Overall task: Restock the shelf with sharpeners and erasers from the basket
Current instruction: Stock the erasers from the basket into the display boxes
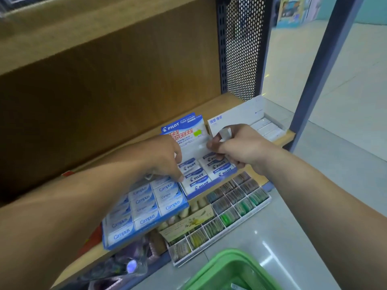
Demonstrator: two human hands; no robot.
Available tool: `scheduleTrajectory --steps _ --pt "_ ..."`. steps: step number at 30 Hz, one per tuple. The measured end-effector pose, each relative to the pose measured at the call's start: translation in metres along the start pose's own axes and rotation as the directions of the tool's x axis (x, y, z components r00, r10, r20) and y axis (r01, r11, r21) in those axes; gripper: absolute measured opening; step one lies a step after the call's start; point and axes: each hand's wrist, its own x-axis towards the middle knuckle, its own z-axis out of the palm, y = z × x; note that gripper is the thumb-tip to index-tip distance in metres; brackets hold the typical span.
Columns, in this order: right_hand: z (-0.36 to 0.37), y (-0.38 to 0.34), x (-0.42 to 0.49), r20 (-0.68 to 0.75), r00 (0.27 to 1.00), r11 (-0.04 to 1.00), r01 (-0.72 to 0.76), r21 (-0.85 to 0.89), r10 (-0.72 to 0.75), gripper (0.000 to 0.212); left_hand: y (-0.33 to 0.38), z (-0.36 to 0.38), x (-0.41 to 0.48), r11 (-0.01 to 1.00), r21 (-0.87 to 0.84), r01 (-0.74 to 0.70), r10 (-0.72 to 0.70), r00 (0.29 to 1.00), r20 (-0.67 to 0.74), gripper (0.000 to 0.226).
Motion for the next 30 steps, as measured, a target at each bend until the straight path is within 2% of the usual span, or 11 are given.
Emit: scheduleTrajectory --steps 3,6,8,10,12,14,16,18,22,26,30 --pt "0.0 0.003 0.003 -0.037 0.999 1.0 0.015 -0.014 -0.015 0.014 -0.002 0.005 0.0 0.999 -0.033 0.015 -0.016 0.999 -0.029 0.043" --pt "-0.003 0.004 0.005 -0.068 0.994 0.982 0.067 -0.175 -0.08 0.016 -0.001 0.009 0.004 1.0 0.01 0.007 -0.006 0.999 -0.035 0.034" --pt "-0.008 0.007 0.003 -0.029 0.994 0.955 0.094 -0.282 -0.107 0.018 0.004 0.009 0.004 0.997 0.081 -0.005 0.005 1.0 0.002 0.031" --pt "-0.012 0.009 -0.001 0.013 0.993 0.919 0.114 -0.378 -0.118 0.029 0.009 0.006 0.003 0.994 0.105 -0.016 0.009 0.998 0.06 0.03" --pt "-0.012 0.011 -0.002 0.045 0.992 0.885 0.126 -0.447 -0.119 0.036 0.009 0.004 0.002 0.996 0.086 -0.033 0.025 0.995 0.093 0.027" --pt "-0.01 0.009 -0.003 0.046 0.99 0.884 0.137 -0.447 -0.13 0.033 0.005 0.005 0.001 0.999 0.015 -0.045 0.044 0.998 0.054 0.029" --pt "-0.008 0.007 -0.005 0.033 0.988 0.928 0.154 -0.34 -0.152 0.024 0.003 0.01 0.0 0.984 -0.158 -0.079 0.067 0.995 -0.077 0.033" --pt "-0.007 0.002 -0.012 0.084 0.986 0.977 0.154 -0.147 -0.143 0.022 0.007 0.014 -0.003 0.919 -0.378 -0.112 0.055 0.986 -0.156 0.034" --pt "-0.003 -0.003 -0.024 0.211 0.97 0.989 0.101 0.106 -0.122 0.037 0.018 0.015 -0.015 0.694 -0.719 -0.029 0.003 0.999 -0.037 0.044" --pt "0.004 -0.006 -0.035 0.267 0.959 0.97 0.03 0.24 -0.096 0.035 0.036 0.014 -0.024 0.56 -0.828 -0.012 0.01 1.0 -0.007 0.046" --pt "0.001 -0.003 -0.034 0.256 0.964 0.963 -0.003 0.271 -0.069 0.032 0.041 0.014 -0.021 0.479 -0.876 0.05 -0.19 0.981 -0.048 0.05"
